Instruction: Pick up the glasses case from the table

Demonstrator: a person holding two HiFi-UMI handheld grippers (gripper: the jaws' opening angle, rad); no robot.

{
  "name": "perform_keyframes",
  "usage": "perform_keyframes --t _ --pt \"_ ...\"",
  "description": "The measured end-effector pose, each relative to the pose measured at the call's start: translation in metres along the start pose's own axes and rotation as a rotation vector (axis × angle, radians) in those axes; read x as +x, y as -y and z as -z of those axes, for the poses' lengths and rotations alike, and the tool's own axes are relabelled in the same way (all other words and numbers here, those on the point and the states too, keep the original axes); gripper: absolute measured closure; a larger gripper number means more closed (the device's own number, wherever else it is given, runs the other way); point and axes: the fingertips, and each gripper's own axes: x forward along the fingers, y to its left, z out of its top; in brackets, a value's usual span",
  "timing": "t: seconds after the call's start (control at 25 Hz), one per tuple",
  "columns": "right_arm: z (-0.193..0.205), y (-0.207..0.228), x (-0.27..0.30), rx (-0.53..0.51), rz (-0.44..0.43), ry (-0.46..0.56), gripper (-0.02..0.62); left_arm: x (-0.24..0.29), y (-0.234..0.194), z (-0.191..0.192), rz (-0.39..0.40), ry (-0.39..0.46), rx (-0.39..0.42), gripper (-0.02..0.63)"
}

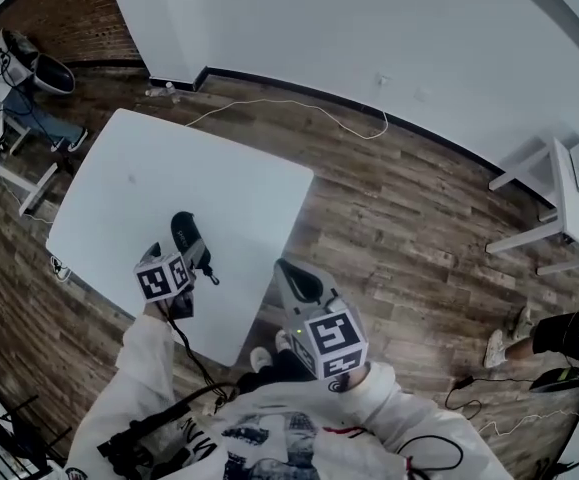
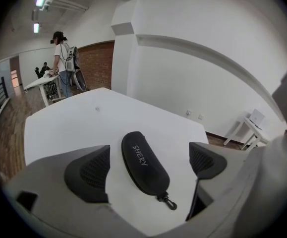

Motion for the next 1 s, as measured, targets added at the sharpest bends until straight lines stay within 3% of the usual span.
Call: perform_keyframes --t 0.32,0.56,0.76,0.88,1.0 --pt "-0.003 0.045 -0.028 -0.028 0.111 -0.019 0.597 0.069 -0.02 0.02 -0.124 -0.164 0.042 0.087" --pt "-0.009 0.065 -0.042 -0.031 0.145 -0.022 0.597 0.088 -0.017 0.041 -0.205 -0.254 0.01 0.089" --pt "-0.004 0.076 -0.056 -0.03 0.171 -0.024 0.597 0.089 -0.021 0.052 -0.222 -0.263 -0.008 0.107" --pt "-0.001 0.079 -0.06 -0.018 0.166 -0.023 0.597 0.083 -0.016 0.052 -0.199 -0.28 0.001 0.207" --pt "-0.003 0.073 -0.055 -0.01 0.137 -0.005 0.597 0.056 -0.001 0.031 -0.125 -0.188 -0.02 0.23"
